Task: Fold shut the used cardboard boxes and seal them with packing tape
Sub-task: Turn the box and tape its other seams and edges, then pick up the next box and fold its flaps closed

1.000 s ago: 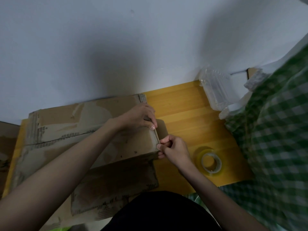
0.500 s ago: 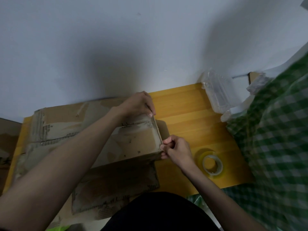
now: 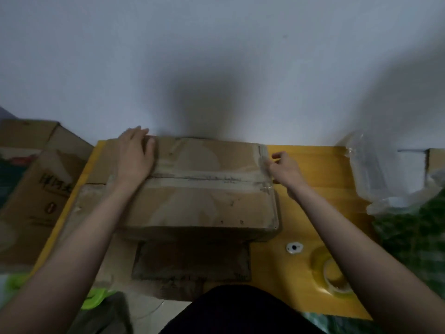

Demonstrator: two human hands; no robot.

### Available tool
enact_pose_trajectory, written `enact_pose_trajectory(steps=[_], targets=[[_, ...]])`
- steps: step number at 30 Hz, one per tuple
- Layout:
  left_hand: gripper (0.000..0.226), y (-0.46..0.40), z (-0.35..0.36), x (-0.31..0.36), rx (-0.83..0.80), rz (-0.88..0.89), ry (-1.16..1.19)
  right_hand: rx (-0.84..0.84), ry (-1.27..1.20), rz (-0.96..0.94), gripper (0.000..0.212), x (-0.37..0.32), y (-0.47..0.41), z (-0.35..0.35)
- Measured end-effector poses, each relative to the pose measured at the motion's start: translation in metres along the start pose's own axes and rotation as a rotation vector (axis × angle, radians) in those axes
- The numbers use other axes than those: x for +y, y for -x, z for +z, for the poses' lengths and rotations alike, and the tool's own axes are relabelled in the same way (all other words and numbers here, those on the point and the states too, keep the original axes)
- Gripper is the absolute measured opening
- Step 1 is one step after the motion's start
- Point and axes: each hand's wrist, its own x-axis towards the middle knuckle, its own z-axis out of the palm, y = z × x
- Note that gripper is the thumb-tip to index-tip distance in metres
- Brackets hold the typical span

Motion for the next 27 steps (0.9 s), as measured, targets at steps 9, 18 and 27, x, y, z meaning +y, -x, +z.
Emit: enact_pose_trajectory(steps=[9, 18, 27], targets=[[0.045, -0.002, -0.038, -0.033, -0.179, -0.379, 0.199, -0.073, -0.229, 0.128, 0.031, -0.015, -0.041, 0.031], [0.070, 0.017, -0.055, -0.016, -0.169, -0.564, 0.391, 0.157, -0.307, 0.072, 0.032, -0.019, 0.001, 0.014], [0.046, 0.051, -0.133, 0.034, 0.078, -0.462, 0.442, 0.452, -0.423, -0.211, 0.019, -0.068, 0.096, -0.046]])
